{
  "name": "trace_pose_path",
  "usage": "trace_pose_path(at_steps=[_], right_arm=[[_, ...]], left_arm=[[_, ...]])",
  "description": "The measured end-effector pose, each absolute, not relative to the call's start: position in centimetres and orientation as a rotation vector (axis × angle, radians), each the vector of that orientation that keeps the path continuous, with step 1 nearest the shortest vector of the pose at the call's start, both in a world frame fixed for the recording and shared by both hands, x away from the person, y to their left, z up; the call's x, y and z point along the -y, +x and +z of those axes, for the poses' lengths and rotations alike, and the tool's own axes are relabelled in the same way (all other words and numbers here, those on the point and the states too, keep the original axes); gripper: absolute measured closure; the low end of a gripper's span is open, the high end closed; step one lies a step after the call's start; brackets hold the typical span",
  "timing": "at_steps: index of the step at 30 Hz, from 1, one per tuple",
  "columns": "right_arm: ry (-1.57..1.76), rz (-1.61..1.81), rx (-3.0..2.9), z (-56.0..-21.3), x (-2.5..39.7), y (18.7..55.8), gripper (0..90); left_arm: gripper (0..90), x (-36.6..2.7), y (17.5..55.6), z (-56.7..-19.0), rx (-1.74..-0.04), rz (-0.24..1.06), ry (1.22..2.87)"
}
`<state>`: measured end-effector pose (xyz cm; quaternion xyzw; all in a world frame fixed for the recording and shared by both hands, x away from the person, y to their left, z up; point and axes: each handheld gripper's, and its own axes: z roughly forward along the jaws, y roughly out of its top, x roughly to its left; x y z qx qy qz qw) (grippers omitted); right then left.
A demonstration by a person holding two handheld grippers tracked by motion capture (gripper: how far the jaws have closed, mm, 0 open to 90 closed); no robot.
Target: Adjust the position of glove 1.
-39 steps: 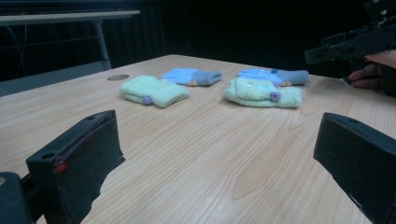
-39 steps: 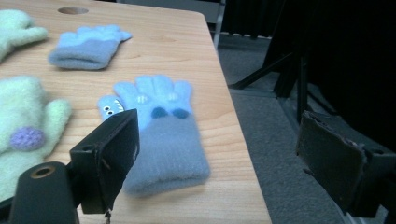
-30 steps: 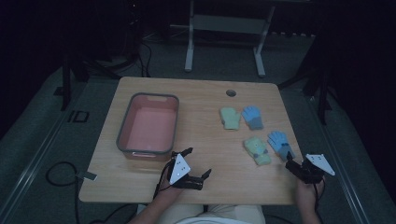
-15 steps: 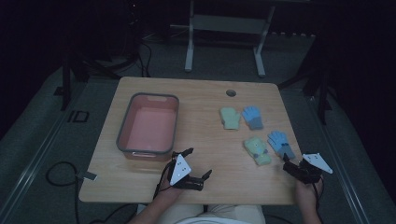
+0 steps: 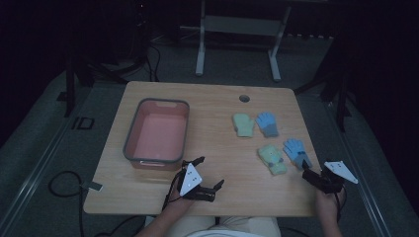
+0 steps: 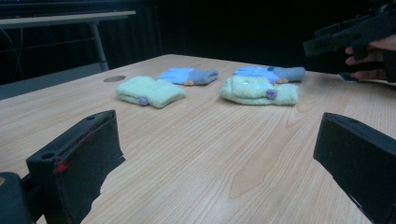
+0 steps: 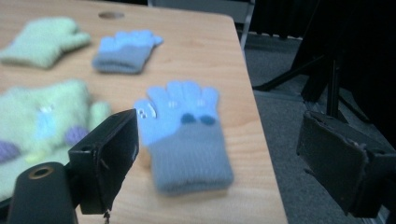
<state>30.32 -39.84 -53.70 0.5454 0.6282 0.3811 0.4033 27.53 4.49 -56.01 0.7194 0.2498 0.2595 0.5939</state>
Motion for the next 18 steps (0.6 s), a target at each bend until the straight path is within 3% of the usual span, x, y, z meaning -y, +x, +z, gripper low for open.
trace_pose_path(at_steps=[18], right_arm=[[1.337, 1.069, -1.532, -46.4, 39.6, 29.9, 12.6]], left_arm=[[0.6, -4.5, 27.5, -56.0, -0.581, 0.598, 1.669]])
